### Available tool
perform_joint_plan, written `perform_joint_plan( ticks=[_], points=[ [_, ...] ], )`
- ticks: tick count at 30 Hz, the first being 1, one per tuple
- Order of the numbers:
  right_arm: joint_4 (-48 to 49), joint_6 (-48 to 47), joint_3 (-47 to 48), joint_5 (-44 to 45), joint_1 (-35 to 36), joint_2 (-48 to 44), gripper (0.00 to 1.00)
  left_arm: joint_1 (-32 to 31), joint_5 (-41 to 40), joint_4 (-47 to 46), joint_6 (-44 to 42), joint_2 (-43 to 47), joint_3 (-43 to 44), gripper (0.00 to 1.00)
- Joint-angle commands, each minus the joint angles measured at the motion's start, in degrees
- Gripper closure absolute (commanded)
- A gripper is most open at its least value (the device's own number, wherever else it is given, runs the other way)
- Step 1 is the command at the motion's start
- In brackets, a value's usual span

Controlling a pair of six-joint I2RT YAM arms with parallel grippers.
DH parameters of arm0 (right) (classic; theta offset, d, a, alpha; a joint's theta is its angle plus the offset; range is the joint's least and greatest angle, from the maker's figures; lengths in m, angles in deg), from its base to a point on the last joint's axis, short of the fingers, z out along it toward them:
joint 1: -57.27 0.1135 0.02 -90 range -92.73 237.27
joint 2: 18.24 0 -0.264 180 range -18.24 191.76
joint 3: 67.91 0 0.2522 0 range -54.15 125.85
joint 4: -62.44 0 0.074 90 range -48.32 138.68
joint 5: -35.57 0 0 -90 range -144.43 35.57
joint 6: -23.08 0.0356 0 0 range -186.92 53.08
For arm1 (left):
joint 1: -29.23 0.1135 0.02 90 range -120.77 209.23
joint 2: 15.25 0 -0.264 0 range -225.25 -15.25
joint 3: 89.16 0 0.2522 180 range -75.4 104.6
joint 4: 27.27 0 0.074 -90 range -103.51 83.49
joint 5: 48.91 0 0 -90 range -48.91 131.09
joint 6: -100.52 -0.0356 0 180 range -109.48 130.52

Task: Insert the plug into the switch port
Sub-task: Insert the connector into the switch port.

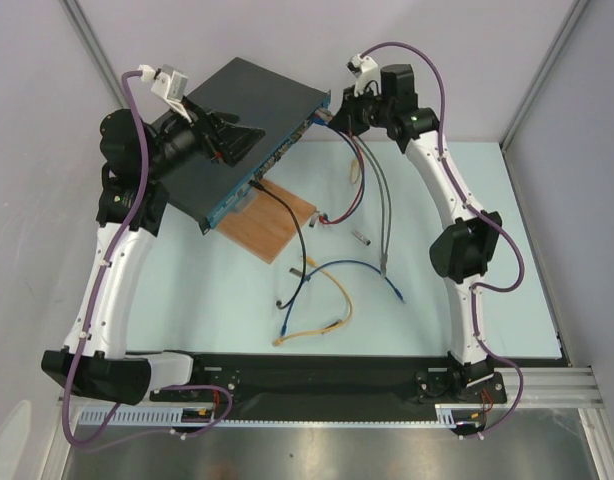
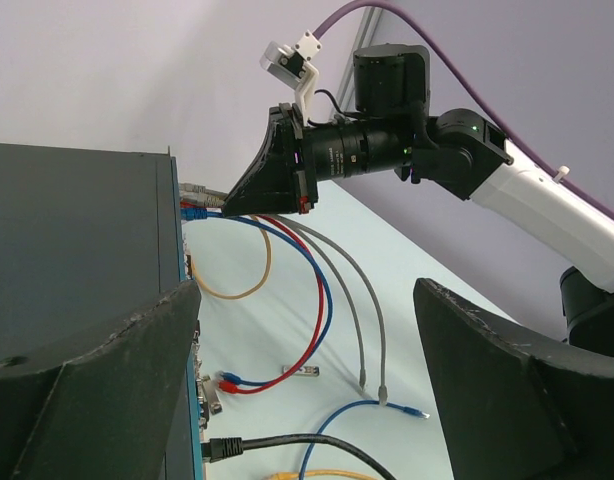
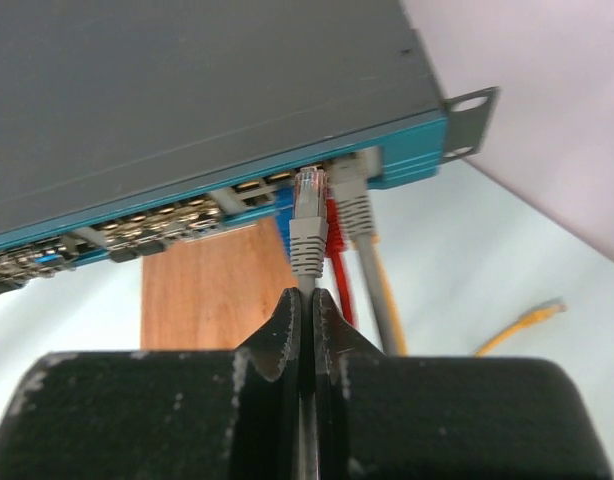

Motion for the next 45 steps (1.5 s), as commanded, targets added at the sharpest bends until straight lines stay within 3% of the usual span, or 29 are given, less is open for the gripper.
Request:
perform_joint_plan(
  ticks=[1,18,34,45],
  points=[
    [2.4,-0.8,2.9,2.4,-1.3,0.4,1.0,-0.1,0.7,-2.8,0.1,0.4,-0.3,0.07],
    [2.3,-2.1,5.7,1.2,0.2,3.2,1.0,-0.1,0.5,-2.3,-0.2,1.0,-0.3,0.08],
    [-5.6,-9.2,7.5,2.4,0.6,2.2,1.0,-0.1,0.9,-2.9,0.5,1.8,-1.7,0.08],
    [-5.4,-7.8,9.1,4.1,0.8,3.3,1.0,-0.1,0.8,-3.9,1.5,2.3,-2.8,0.09]
  ],
)
